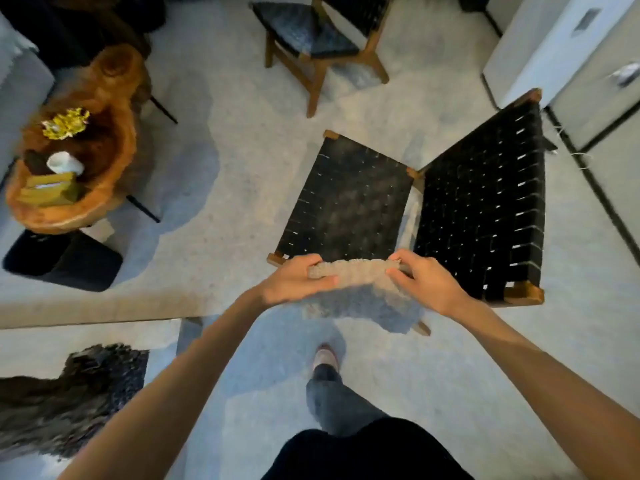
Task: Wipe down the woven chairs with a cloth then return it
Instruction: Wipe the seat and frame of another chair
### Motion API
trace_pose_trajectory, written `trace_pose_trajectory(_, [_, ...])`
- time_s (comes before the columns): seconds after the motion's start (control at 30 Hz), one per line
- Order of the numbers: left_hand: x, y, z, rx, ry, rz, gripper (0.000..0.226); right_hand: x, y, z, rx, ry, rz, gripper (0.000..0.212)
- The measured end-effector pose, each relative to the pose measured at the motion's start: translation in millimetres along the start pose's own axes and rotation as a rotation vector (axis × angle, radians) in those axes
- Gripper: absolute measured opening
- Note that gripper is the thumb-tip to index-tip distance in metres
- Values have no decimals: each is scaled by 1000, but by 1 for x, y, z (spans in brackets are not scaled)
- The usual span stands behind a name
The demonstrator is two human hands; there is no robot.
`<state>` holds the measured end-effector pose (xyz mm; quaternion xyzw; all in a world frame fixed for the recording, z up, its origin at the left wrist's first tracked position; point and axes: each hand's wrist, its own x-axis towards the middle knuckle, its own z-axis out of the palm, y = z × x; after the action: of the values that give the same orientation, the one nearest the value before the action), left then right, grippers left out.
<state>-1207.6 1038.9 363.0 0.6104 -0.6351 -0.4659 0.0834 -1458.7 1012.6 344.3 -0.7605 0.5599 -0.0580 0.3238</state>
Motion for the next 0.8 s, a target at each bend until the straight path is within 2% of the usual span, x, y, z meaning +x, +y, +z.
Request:
trace_pose_trajectory(0.13, [54, 4, -23, 29, 16, -30, 18, 26, 19, -5, 152, 60, 110, 29])
trace_pose_trajectory(0.17, [67, 5, -30, 36, 18, -38, 23, 31, 22, -6, 193, 73, 138, 31])
trace_pose_trajectory(0.3, [94, 4, -46, -9, 30, -18, 34, 43, 28, -8, 323, 96, 255, 24])
trace_pose_trajectory(0.37, [106, 4, -49, 20, 3, -24, 33, 46, 28, -5, 340, 99, 289, 24])
trace_pose_trajectory(0.47, [128, -2, -50, -7, -13, 9, 25, 53, 31, 5, 396, 95, 411, 8])
trace_pose_trajectory(0.8, [198, -45, -29, -86, -106, 111, 12, 78, 25, 79, 496, 314, 634, 20])
